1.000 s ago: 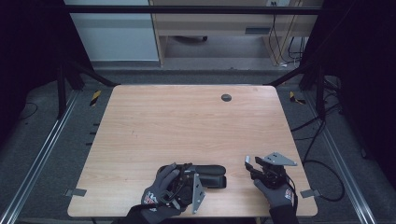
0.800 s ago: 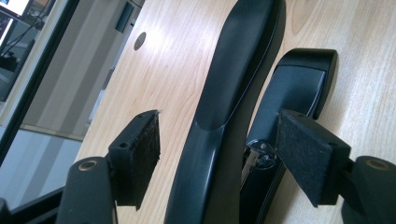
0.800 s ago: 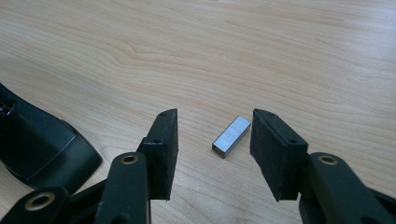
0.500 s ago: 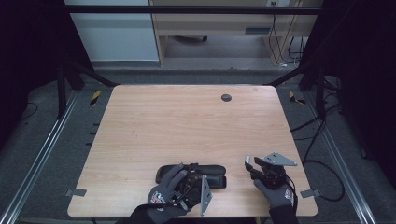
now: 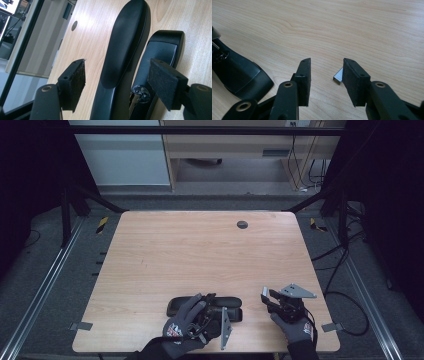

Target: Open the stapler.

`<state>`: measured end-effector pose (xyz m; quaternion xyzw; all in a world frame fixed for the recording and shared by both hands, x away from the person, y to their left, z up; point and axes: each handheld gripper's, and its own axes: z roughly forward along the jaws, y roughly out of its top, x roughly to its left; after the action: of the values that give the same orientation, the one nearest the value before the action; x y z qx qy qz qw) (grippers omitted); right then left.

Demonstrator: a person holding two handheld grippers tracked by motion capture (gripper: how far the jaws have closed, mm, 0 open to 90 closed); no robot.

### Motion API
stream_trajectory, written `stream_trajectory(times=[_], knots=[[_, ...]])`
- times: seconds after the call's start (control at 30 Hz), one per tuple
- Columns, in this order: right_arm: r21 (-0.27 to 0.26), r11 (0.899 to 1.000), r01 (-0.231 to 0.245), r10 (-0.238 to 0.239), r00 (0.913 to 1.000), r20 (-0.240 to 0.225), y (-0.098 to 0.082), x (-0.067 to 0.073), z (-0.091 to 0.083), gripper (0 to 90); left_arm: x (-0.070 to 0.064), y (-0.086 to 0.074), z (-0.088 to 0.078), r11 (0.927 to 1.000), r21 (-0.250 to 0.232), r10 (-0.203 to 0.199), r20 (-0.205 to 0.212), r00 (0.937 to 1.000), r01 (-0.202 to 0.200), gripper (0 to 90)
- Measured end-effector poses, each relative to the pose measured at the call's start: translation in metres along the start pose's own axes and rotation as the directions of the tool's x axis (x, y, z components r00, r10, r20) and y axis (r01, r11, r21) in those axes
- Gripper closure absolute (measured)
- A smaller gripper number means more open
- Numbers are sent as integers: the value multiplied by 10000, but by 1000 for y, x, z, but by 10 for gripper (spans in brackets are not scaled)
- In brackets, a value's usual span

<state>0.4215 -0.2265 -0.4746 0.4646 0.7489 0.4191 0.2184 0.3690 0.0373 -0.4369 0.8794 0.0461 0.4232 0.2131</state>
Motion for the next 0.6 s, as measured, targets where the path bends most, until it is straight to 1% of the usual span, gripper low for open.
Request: stream_trajectory(times=[0.1,0.13,0.2,0.27,0.3,0.37,0.4,0.43,0.47,0.5,0.53,0.6], knots=[[39,9999,104,-104,9999,-68,0,1,0,627,-2,1,4,9998,105,159,-25,9999,-158,302],[60,9999,117,-117,9999,-69,0,1,0,637,-3,1,5,9999,107,104,-20,9999,-104,303],[21,9999,133,-133,9999,-64,0,2,1,649,-3,2,7,9997,159,181,-44,9998,-181,308],[-4,9999,106,-106,9998,-143,0,3,0,658,-4,2,9,9998,145,163,-59,9999,-162,313],[-42,9999,143,-144,9997,-194,0,4,0,661,-4,3,10,9994,208,275,-103,9996,-273,316],[-23,9997,227,-228,9994,-266,1,5,1,672,-6,3,12,9996,163,247,-140,9996,-245,326],[-14,9998,197,-198,9993,-328,1,6,1,677,-7,4,13,9993,166,334,-143,9993,-332,331],[-15,9996,293,-293,9989,-367,0,6,2,683,-7,4,13,9989,202,431,-154,9990,-428,336],[40,9998,186,-185,9990,-397,0,7,2,689,-8,4,14,9984,240,514,-198,9985,-509,341],[25,9998,194,-193,9987,-462,0,8,3,696,-9,4,15,9990,161,425,-209,9989,-422,350],[23,9998,176,-174,9985,-516,0,8,3,701,-9,5,16,9983,238,538,-272,9982,-532,358],[64,9997,226,-222,9982,-565,0,10,3,713,-10,6,17,9981,240,581,-363,9977,-572,375]])
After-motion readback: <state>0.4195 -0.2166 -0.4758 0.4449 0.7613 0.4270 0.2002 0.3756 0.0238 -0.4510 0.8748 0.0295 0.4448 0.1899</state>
